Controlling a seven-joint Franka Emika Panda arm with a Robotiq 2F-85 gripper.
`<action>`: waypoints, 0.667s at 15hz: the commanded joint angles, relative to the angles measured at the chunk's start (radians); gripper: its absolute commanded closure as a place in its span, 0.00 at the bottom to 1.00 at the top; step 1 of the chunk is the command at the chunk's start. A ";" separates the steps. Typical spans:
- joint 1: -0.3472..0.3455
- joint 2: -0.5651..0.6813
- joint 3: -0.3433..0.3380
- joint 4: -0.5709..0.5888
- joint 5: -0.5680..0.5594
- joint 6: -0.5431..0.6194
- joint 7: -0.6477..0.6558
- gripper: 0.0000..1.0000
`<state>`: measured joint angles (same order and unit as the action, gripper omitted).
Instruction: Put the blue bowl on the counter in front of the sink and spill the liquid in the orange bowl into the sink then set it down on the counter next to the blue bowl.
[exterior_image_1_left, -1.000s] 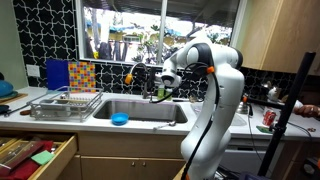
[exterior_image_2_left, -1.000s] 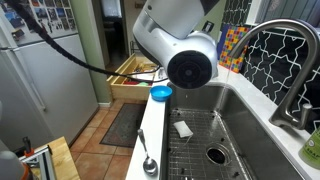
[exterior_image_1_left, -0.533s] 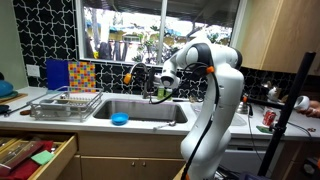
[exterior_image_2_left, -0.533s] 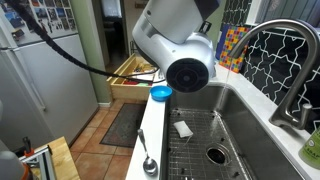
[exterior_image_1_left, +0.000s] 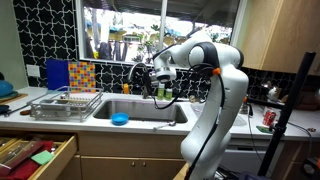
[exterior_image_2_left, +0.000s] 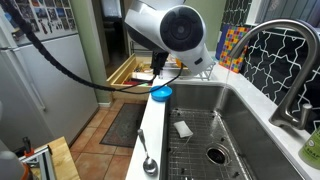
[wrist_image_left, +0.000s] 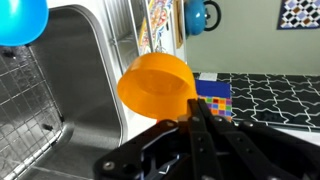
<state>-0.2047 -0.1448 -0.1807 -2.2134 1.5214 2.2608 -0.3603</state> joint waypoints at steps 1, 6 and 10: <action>0.005 -0.088 0.036 -0.059 -0.236 0.071 0.067 1.00; 0.002 -0.164 0.063 -0.121 -0.611 0.035 0.174 1.00; 0.011 -0.198 0.050 -0.142 -0.864 -0.093 0.202 1.00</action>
<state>-0.2000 -0.2959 -0.1191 -2.3161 0.8104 2.2458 -0.1873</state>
